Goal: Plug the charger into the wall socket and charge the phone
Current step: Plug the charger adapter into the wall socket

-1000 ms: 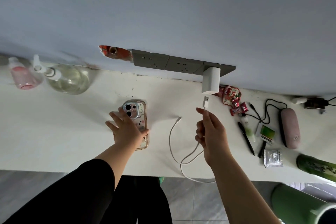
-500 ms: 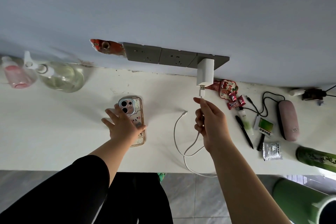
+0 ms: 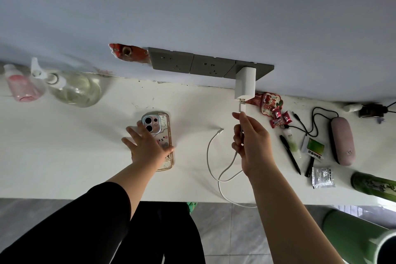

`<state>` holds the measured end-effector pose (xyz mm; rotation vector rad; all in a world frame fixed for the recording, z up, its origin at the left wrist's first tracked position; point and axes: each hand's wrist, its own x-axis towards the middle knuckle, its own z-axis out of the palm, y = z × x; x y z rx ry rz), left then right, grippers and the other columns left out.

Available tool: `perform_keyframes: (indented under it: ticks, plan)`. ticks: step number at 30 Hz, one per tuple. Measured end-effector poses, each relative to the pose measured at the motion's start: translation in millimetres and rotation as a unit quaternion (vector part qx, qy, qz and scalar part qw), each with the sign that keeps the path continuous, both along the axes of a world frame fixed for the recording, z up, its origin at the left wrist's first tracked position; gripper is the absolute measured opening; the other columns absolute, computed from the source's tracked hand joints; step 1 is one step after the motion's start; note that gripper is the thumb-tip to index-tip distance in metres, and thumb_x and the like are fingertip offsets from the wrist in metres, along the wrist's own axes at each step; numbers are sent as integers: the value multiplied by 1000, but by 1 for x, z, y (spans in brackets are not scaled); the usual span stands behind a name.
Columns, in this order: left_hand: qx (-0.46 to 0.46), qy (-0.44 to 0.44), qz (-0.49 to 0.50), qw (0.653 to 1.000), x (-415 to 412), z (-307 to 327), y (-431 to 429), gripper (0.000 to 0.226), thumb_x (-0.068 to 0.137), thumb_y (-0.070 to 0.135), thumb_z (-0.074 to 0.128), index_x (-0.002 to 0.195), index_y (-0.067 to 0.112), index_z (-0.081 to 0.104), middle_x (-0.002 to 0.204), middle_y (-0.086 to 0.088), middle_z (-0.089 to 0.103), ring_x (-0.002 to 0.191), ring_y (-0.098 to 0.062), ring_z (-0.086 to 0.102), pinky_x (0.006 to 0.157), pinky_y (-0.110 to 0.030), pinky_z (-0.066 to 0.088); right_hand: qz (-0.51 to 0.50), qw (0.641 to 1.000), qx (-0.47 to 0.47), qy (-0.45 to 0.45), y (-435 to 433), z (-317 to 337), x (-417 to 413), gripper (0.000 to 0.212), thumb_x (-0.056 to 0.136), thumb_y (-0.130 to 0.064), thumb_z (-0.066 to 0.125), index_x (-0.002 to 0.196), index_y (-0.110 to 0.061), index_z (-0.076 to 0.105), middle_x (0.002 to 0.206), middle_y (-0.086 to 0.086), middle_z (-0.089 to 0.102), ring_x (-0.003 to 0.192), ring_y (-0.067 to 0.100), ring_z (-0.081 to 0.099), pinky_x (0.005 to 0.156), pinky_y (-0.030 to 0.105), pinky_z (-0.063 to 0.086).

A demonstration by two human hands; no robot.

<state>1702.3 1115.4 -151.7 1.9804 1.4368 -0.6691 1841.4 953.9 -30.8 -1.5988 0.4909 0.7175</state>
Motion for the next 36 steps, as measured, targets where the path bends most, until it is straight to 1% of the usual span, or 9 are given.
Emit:
perform_keyframes:
  ticks: [4,9,12,15,17,20,26,30,36]
  plan:
    - [-4,5,-5,1000,0,-1,1,136,63,61,75,150,9,-16,157,-24,-16,142,-50,-12,119,-49,-1,0,1000,0,-5,3,2,3,18,93,-26,58,89,-18,74,61,-2,51,45,10,38,45,22,32]
    - [-4,9,-19,1000,-1,-2,1,136,64,63,74,149,8,-17,156,-26,-16,143,-48,-13,120,-51,0,0,1000,3,-4,2,2,6,19,93,-27,59,89,-17,75,65,-2,54,47,10,40,46,22,35]
    - [-6,4,-12,1000,-2,-3,1,136,64,62,74,149,8,-17,157,-24,-17,143,-48,-13,121,-51,2,-7,999,30,9,4,1,8,21,94,-28,58,90,-15,75,67,-3,58,53,10,46,51,22,41]
    - [-8,4,-16,1000,-2,-3,1,136,64,61,74,149,8,-18,157,-24,-17,143,-47,-13,120,-52,3,-5,998,53,20,4,1,13,22,94,-25,57,88,-13,74,68,-3,60,58,10,50,57,23,43]
    - [-7,4,-15,1000,-2,-4,2,136,64,61,74,149,8,-17,156,-25,-17,143,-47,-14,120,-52,1,-3,998,52,20,4,1,16,22,94,-24,57,86,-12,74,66,-3,61,57,10,52,57,22,44]
    - [9,10,-45,999,-3,-4,1,135,65,63,72,148,3,-17,155,-30,-14,144,-46,-13,120,-53,-3,-4,998,54,24,6,0,17,22,94,-24,58,86,-11,74,66,-2,61,57,10,53,59,23,45]
    - [14,16,-63,998,-2,0,1,133,67,63,70,148,0,-15,154,-34,-12,144,-45,-13,119,-53,-5,-3,998,55,28,5,0,24,21,93,-22,58,84,-11,74,64,-3,63,57,9,56,61,22,46]
    - [9,19,-62,998,0,1,0,133,68,63,70,148,0,-16,154,-33,-14,144,-45,-14,119,-53,-5,2,998,56,34,4,1,26,21,94,-20,57,87,-9,73,65,-1,63,57,10,56,62,22,46]
    - [-1,24,-54,998,0,2,0,133,69,61,70,148,2,-18,155,-30,-16,143,-46,-15,119,-53,-4,18,998,55,39,3,2,31,21,95,-19,56,89,-6,72,67,1,63,58,10,57,59,19,49]
